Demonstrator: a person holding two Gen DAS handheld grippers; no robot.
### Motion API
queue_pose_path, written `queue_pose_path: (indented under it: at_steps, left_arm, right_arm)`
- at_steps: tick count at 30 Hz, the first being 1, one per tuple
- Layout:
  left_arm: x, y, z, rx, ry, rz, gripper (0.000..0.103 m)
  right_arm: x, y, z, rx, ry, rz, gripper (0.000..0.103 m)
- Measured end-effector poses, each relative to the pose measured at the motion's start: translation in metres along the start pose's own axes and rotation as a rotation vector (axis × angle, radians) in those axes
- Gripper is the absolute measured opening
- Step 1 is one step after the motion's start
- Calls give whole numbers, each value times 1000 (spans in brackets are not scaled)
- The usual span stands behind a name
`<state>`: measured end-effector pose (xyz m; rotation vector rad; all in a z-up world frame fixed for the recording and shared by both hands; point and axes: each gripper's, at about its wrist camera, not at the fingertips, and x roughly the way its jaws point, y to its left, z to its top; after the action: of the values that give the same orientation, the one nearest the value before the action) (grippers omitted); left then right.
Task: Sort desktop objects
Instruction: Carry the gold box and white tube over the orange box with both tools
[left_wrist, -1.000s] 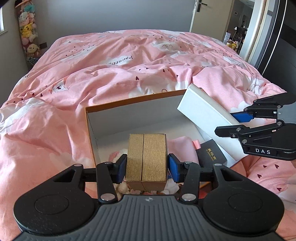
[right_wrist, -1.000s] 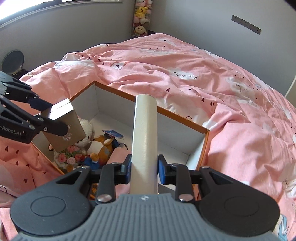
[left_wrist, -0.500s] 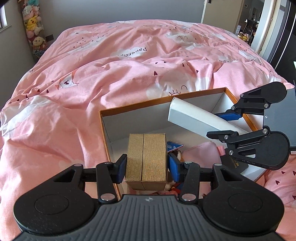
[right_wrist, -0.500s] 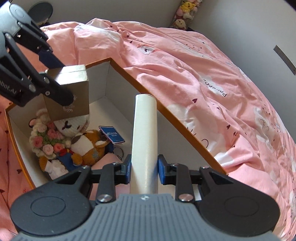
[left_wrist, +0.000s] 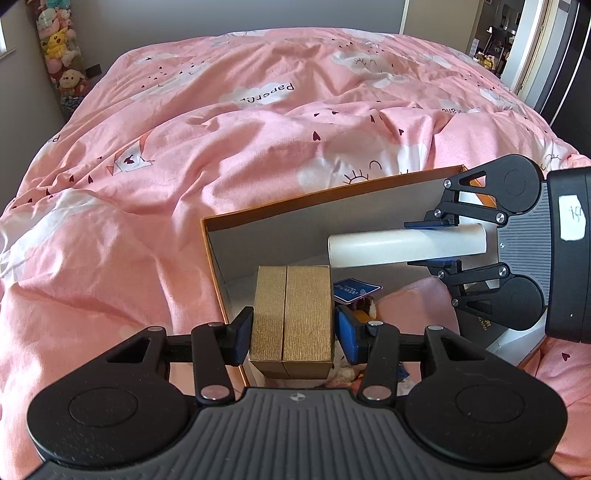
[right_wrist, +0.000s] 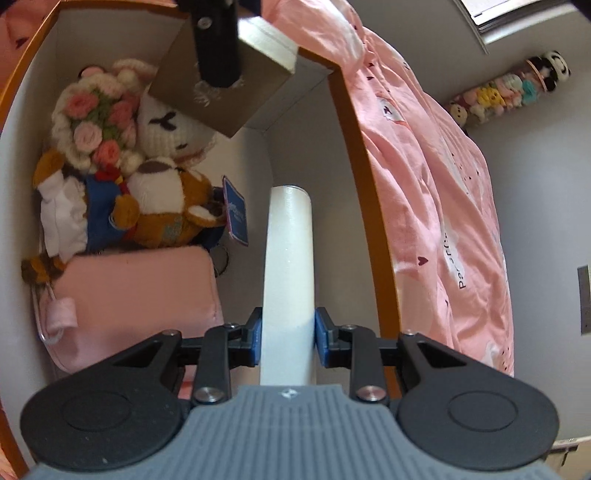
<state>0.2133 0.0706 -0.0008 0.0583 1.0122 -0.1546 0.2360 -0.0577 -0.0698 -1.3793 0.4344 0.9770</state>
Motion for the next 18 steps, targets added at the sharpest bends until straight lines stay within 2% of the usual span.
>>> queue_pose_path:
  at_steps: [5, 9, 15, 18]
  left_arm:
    - [4, 5, 2, -11, 4, -6, 54]
    - [4, 7, 2, -21, 1, -10, 54]
    - [3, 8, 1, -28, -2, -15, 54]
    - [2, 7, 0, -34, -5, -20, 54]
  right_arm:
    - [14, 4, -6, -128, 30, -23, 30]
    - [28, 6, -11, -167, 66, -29, 30]
    - [31, -3, -15, -131, 98, -41, 34]
    - [21, -12, -14, -68, 95, 0, 34]
